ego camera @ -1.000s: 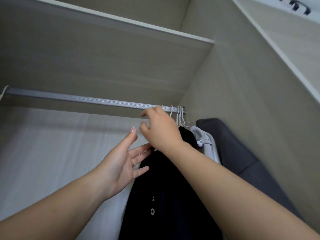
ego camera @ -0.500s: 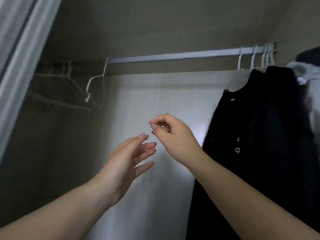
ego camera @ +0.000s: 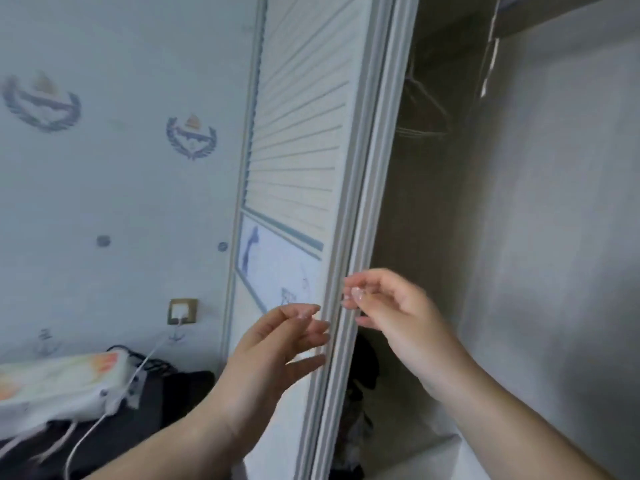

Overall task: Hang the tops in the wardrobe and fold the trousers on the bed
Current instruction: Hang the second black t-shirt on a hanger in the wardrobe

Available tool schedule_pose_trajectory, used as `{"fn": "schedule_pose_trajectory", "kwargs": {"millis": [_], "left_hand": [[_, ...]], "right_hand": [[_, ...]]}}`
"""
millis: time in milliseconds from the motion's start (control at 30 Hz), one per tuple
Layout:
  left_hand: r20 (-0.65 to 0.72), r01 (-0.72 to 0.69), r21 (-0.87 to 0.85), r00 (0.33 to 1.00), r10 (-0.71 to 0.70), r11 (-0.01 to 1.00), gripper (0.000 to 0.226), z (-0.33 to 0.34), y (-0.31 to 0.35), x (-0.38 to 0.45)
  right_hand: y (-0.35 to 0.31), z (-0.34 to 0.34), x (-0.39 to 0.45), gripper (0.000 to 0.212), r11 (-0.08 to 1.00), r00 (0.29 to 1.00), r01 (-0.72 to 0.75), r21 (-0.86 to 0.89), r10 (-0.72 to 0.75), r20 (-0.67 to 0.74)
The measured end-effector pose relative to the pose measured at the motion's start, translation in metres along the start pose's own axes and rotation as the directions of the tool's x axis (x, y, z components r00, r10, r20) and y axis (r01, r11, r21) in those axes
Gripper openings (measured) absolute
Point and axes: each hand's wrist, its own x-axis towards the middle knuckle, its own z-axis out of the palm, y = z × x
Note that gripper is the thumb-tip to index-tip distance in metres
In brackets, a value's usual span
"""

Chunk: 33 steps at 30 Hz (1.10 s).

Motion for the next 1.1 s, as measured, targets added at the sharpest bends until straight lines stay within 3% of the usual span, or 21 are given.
{"fn": "schedule_pose_trajectory", "kwargs": {"millis": [200, 333, 467, 700, 900, 1100], "left_hand": [[-0.281, -0.088, 0.114, 0.953, 0.117, 0.990, 0.013, -0.119, 0.042, -0.109], [-0.462, -0.083, 0.201, 0.870, 0.170, 0.976, 0.019, -0.190, 0.077, -0.205], [-0.635, -0.050, 0.262, 0.744, 0.211, 0.964, 0.020, -0.250, 0.113, -0.318], [-0.854, 0.000, 0.318, 0.435, 0.286, 0.948, 0.015, -0.314, 0.171, -0.505], [-0.935, 0.056, 0.350, 0.076, 0.345, 0.935, 0.015, -0.340, 0.195, -0.656], [-0.915, 0.008, 0.302, -0.278, 0.292, 0.953, 0.013, -0.337, 0.183, -0.783]], "right_hand": [[-0.006, 0.134, -0.033, 0.018, 0.972, 0.972, -0.102, 0.214, 0.051, 0.229], [-0.026, 0.233, -0.075, 0.016, 0.930, 0.921, -0.208, 0.303, 0.081, 0.382], [-0.062, 0.335, -0.135, 0.018, 0.879, 0.825, -0.331, 0.343, 0.093, 0.558], [-0.134, 0.488, -0.242, 0.017, 0.812, 0.611, -0.472, 0.342, 0.022, 0.792], [-0.192, 0.595, -0.328, 0.017, 0.782, 0.359, -0.554, 0.286, -0.085, 0.929], [-0.250, 0.686, -0.417, 0.018, 0.800, 0.026, -0.575, 0.172, -0.192, 0.981]]}}
